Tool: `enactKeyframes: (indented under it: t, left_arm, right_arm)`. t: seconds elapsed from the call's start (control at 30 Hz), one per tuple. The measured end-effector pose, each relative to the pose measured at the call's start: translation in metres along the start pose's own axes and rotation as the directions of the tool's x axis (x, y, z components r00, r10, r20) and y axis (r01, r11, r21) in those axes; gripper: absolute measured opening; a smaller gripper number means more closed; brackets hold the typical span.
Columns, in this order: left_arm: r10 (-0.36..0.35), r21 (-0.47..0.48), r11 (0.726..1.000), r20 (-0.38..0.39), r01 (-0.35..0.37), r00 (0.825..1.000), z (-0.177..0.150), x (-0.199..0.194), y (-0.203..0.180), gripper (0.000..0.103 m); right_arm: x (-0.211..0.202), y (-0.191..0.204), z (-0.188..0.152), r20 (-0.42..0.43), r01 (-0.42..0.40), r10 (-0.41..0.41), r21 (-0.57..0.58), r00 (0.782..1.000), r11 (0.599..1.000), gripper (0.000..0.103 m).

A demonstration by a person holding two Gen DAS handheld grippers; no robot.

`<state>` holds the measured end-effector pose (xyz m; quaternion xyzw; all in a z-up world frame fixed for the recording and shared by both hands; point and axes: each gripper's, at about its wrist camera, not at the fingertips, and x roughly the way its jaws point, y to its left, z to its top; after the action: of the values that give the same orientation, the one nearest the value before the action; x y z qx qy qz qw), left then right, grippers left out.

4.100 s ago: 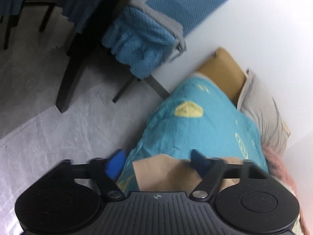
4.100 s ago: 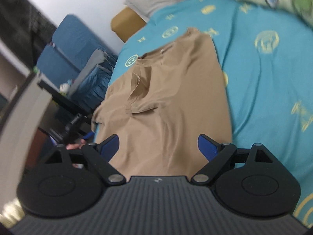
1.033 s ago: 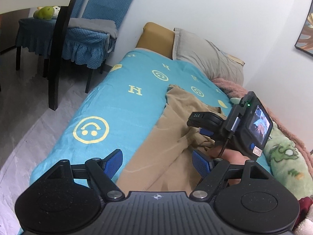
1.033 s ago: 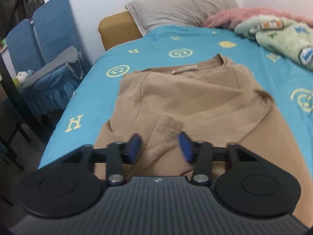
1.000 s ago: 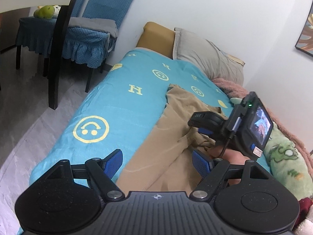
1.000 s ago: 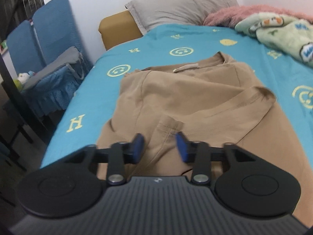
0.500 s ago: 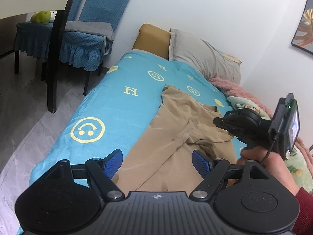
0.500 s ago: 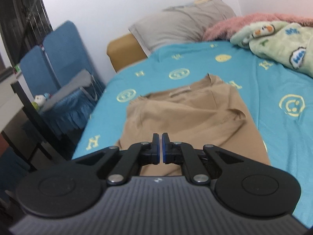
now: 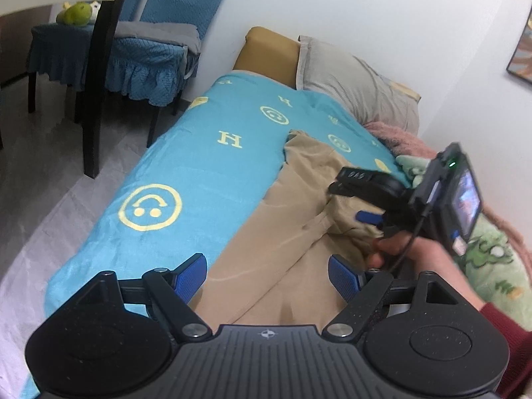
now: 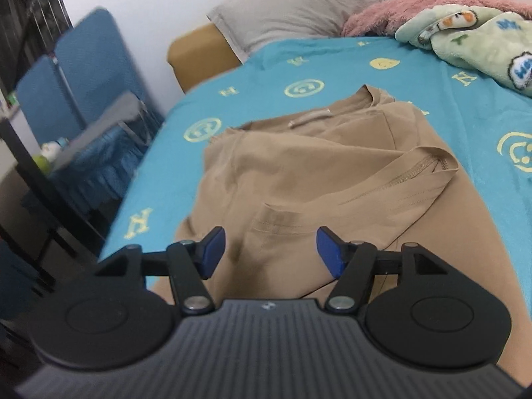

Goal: Fold clothes

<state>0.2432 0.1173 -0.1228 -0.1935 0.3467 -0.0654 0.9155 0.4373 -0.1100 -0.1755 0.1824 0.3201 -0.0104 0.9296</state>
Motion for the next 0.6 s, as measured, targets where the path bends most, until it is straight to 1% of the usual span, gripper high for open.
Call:
enactKeyframes:
  t: [0.03,0.07,0.1,0.13,0.2,0.37,0.47,0.53,0.6]
  left_arm:
    - [-0.008,-0.007,1.0,-0.003,0.008,1.0,0.0,0.002,0.0,0.082]
    - [-0.011,-0.007,1.0,-0.008,0.011,1.0,0.0,0.005,0.0,0.082]
    - [-0.009,-0.003,1.0,-0.011,0.009,1.0,-0.001,0.006,-0.001,0.082]
    - [-0.004,0.004,1.0,-0.013,0.004,1.0,-0.001,0.007,-0.002,0.082]
    - [-0.004,0.013,1.0,-0.01,0.004,1.0,-0.002,0.007,-0.003,0.082]
    - [-0.019,0.029,0.999,0.017,0.018,1.0,-0.004,-0.001,-0.008,0.082]
    - [-0.036,0.024,0.999,0.022,0.036,0.999,-0.005,-0.004,-0.01,0.082]
    - [-0.031,0.039,0.999,0.017,0.031,0.999,-0.007,-0.003,-0.012,0.082]
    - [-0.026,0.059,0.998,0.013,0.025,1.0,-0.009,-0.001,-0.015,0.082]
  right_arm:
    - [0.004,-0.001,0.0,-0.007,-0.002,0.002,0.0,1.0,1.0,0.052]
    - [0.006,-0.001,0.0,-0.012,0.0,0.0,-0.007,1.0,1.0,0.037]
    - [0.008,-0.001,0.0,-0.018,0.006,-0.006,-0.02,1.0,1.0,0.018]
    - [0.008,-0.001,0.0,-0.028,0.012,-0.013,-0.026,1.0,1.0,0.012]
    - [0.002,-0.006,0.002,-0.023,0.004,-0.004,-0.007,1.0,1.0,0.007]
    - [-0.04,-0.026,0.005,0.079,-0.036,0.034,0.023,0.996,0.999,0.006]
    - [-0.058,-0.048,0.003,0.112,-0.021,0.017,0.041,0.994,0.999,0.006]
    - [-0.055,-0.062,0.003,0.087,0.008,-0.013,0.058,0.996,0.998,0.007]
    - [-0.047,-0.076,0.005,0.032,0.022,-0.025,0.099,0.999,0.995,0.009]
